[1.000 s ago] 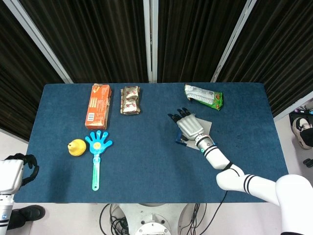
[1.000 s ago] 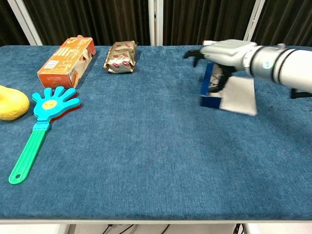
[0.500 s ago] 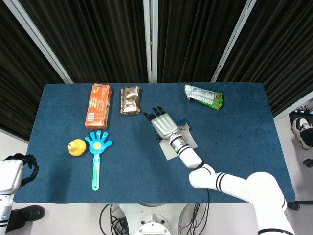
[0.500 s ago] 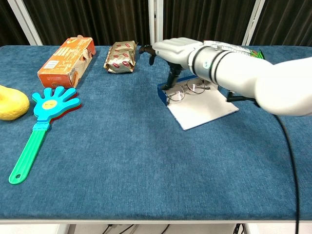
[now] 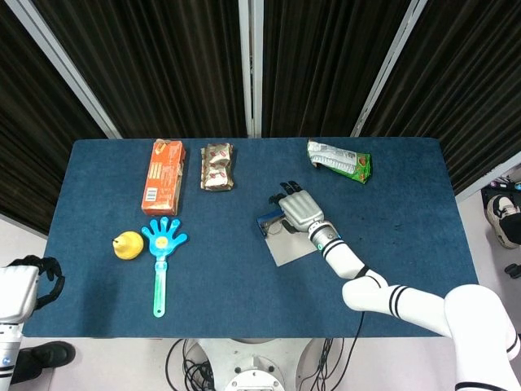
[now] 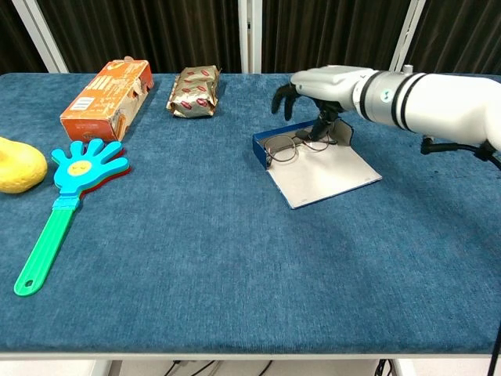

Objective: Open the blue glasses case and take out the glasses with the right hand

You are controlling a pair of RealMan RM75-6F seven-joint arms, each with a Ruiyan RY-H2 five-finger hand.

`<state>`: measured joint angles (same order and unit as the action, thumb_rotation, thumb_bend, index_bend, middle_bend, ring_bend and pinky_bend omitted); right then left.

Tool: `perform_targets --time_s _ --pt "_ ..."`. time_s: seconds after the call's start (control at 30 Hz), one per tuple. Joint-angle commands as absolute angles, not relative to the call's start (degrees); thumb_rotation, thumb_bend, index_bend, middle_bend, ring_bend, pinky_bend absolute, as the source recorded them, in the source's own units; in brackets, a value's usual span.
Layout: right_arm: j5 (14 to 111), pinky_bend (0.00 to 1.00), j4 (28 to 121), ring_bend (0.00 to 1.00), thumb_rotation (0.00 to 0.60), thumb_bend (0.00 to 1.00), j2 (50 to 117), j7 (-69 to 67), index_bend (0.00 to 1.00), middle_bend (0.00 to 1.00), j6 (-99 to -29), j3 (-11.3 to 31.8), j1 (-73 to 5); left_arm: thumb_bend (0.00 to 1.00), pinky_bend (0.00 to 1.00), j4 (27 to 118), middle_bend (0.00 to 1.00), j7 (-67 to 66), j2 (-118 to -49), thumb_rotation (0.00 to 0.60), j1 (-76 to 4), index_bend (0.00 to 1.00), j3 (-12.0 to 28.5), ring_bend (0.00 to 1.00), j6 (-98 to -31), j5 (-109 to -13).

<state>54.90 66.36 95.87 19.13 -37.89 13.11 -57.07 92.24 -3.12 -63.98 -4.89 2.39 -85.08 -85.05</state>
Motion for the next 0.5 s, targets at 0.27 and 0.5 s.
perform_targets --time_s 0.27,0.5 --pt "56.9 0.0 63.1 0.0 0.6 0.4 97.1 16.2 0.34 0.3 -37.3 12.4 -57.2 0.38 0.52 92.2 0.61 -3.1 -64.0 0.6 -4.9 0.61 2.4 0.45 -85.1 -85.0" --pt "55.9 0.0 60.8 0.0 0.6 0.4 98.0 16.2 0.38 0.31 -36.9 12.5 -57.6 0.38 0.52 92.2 0.61 -2.9 -64.0 0.6 -4.9 0.61 2.4 0.45 -85.1 -85.0"
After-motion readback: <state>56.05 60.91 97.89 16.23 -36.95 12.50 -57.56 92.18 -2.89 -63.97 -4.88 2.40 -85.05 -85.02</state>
